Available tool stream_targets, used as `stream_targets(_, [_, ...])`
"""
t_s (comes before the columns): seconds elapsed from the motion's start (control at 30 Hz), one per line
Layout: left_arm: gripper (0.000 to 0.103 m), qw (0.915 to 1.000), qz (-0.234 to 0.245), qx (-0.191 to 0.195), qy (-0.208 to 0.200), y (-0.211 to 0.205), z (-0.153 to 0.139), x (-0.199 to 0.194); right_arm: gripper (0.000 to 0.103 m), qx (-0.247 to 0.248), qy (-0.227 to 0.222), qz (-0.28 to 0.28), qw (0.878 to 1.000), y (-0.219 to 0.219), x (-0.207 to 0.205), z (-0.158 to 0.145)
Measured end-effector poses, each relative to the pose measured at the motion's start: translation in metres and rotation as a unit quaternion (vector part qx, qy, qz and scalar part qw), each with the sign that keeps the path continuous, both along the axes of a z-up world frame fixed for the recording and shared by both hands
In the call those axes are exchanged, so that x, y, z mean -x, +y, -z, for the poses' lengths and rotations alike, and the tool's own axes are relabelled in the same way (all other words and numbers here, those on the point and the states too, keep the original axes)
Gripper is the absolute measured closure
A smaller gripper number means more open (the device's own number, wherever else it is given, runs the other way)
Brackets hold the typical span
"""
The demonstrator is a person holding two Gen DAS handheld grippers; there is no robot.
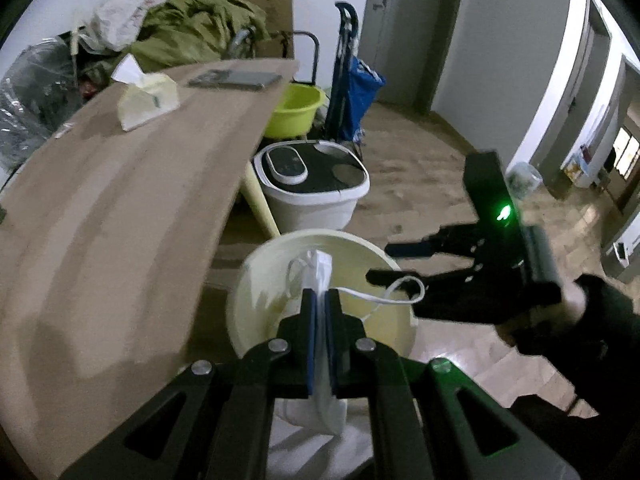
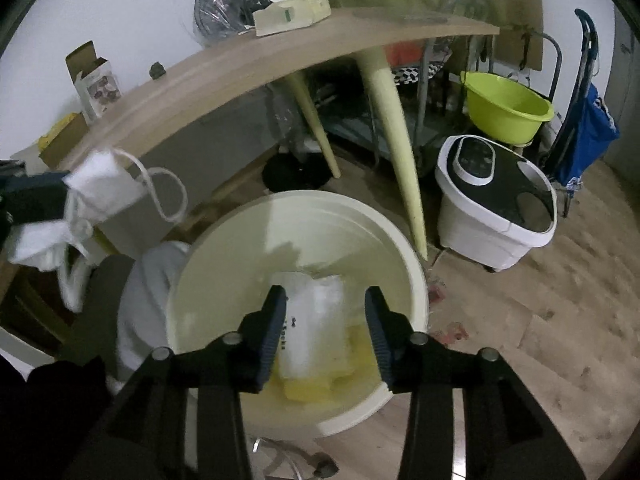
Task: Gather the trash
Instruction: 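Release the printed bag into the bucket with the right gripper while the left lowers the mask, then open the left gripper to drop the white mask into the bucket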
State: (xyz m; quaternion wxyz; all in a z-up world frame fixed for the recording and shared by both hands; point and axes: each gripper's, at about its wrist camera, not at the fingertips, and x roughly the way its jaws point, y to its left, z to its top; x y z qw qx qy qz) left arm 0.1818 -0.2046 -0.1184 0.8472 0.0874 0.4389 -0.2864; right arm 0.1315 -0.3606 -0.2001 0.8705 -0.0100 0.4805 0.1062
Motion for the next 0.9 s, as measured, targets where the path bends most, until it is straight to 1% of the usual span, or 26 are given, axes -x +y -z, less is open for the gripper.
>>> stream_targets(0.1, [0.099,0.9997,0.011,-0.014,0.014,-0.012,0.015,-0.005,0.064,0.001,-0.01,0.011,1.0,-0.011,0.005,-0.005])
stream_targets(0.17, [0.099,0.9991,0.015,-0.032,0.022,-0.022,0.026,-0.009,0.064,0.003,-0.014,0.024,1.0,-0.022,0.009,-0.006])
stream_targets(0.37, [0.098,0.9959,0.031,-0.068,0.051,-0.043,0.057,-0.021,0.064,0.011,-0.014,0.065,0.998,-0.048,0.019,-0.006])
stream_targets(0.43, [0.098,0.9947,0.028,-0.077,0.063,-0.047,0.066,-0.025,0.064,0.013,-0.014,0.074,0.997,-0.055,0.024,-0.006])
stream_targets(0.5, [0.096,0.994,0.027,-0.076,0.075,-0.049,0.072,-0.027,0.064,0.011,-0.014,0.083,0.996,-0.061,0.027,-0.006])
stream_targets(0.53, [0.093,0.9939,0.026,-0.075,0.077,-0.05,0.073,-0.027,0.064,0.011,-0.014,0.085,0.996,-0.063,0.029,-0.007])
stream_targets(0.6, [0.082,0.9941,0.024,-0.072,0.078,-0.05,0.074,-0.029,0.064,0.013,-0.015,0.088,0.996,-0.059,0.032,-0.008])
stream_targets(0.67, [0.065,0.9945,0.021,-0.064,0.08,-0.047,0.071,-0.03,0.064,0.015,-0.015,0.089,0.996,-0.056,0.035,-0.01])
stream_targets(0.73, [0.06,0.9953,0.017,-0.054,0.079,-0.044,0.067,-0.029,0.057,0.02,-0.012,0.093,0.995,-0.054,0.036,-0.011])
stream_targets(0.83, [0.056,0.9965,0.01,-0.042,0.071,-0.04,0.057,-0.028,0.056,0.018,-0.013,0.091,0.996,-0.05,0.038,-0.014])
stream_targets(0.9, [0.055,0.997,0.007,-0.037,0.068,-0.035,0.051,-0.026,0.056,0.023,-0.014,0.088,0.996,-0.045,0.039,-0.017])
